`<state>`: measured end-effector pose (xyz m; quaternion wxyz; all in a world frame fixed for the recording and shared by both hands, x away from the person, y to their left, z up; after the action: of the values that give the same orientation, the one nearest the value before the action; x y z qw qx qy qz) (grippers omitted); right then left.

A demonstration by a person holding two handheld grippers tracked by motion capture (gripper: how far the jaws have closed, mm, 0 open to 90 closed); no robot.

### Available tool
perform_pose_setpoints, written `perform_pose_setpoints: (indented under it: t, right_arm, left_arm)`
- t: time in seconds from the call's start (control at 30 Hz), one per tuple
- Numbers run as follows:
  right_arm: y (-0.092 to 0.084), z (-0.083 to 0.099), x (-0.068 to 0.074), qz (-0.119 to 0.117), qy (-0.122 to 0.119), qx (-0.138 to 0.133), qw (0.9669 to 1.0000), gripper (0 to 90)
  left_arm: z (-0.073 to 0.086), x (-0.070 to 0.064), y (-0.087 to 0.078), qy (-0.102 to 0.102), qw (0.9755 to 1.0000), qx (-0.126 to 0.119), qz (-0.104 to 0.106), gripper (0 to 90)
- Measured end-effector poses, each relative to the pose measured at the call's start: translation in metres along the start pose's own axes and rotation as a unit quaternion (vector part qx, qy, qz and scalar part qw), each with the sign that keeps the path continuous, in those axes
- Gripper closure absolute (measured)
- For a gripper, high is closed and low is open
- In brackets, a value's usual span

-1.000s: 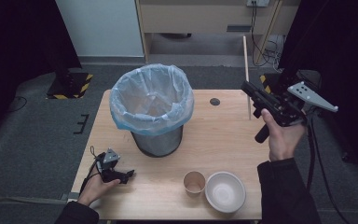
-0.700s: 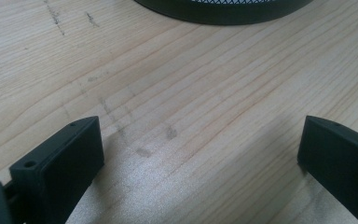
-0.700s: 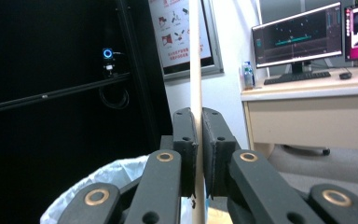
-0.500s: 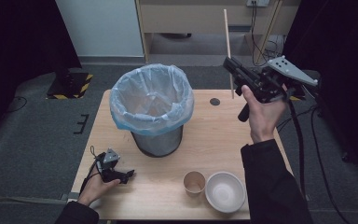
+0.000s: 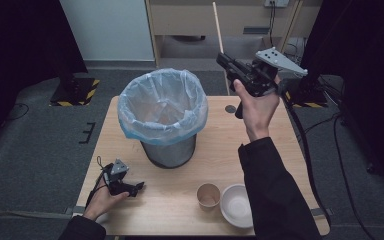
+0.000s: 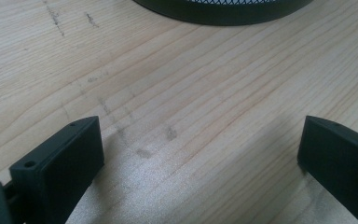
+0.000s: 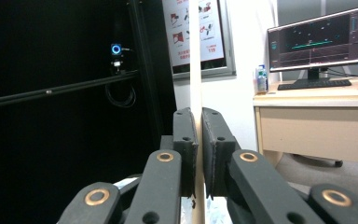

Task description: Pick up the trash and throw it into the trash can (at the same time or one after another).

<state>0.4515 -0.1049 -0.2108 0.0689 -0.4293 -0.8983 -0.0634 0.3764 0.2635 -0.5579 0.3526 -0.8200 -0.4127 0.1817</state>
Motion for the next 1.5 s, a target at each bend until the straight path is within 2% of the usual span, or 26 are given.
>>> perform_pose_setpoints:
  t: [0.47, 0.57, 0.77, 1.0, 1.27, 1.37, 1.5]
  right_arm:
    - [0.048, 0.03, 0.023, -0.021, 0.008, 0.029, 0.9993, 85.6]
    - [0.058, 0.039, 0.025, -0.017, 0.002, 0.044, 0.9989, 85.6]
    - [0.074, 0.051, 0.03, -0.017, 0.003, 0.053, 0.9984, 85.6]
    - [0.087, 0.065, 0.033, -0.011, -0.001, 0.072, 0.9973, 85.6]
    - [0.093, 0.076, 0.035, -0.009, -0.01, 0.088, 0.9961, 84.7]
    - [0.096, 0.08, 0.035, -0.017, -0.004, 0.096, 0.9953, 75.7]
    - [0.096, 0.08, 0.033, -0.016, -0.005, 0.102, 0.9947, 65.9]
  left_arm:
    - [0.0, 0.0, 0.0, 0.0, 1.0, 0.0, 0.001, 0.0]
    - [0.0, 0.0, 0.0, 0.0, 1.0, 0.0, 0.001, 0.0]
    - [0.0, 0.0, 0.0, 0.001, 1.0, 0.0, 0.001, 0.0]
    - [0.0, 0.0, 0.0, 0.001, 1.0, 0.0, 0.001, 0.0]
    - [0.0, 0.0, 0.0, 0.001, 1.0, 0.0, 0.001, 0.0]
    - [0.0, 0.0, 0.0, 0.001, 1.0, 0.0, 0.001, 0.0]
    - [0.0, 0.0, 0.0, 0.001, 1.0, 0.0, 0.001, 0.0]
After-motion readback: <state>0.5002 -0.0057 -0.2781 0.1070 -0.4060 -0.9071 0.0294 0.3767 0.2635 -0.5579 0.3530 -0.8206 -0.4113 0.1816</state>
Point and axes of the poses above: each handheld gripper's, and its own axes: y roughly forward along the jaws, z roughly out of its underside, x roughly to its left, the point moved 3 cm from there along y, roughly forward along the jaws, and after that the axes turned 1 degree about x, right-handed, at the moved point
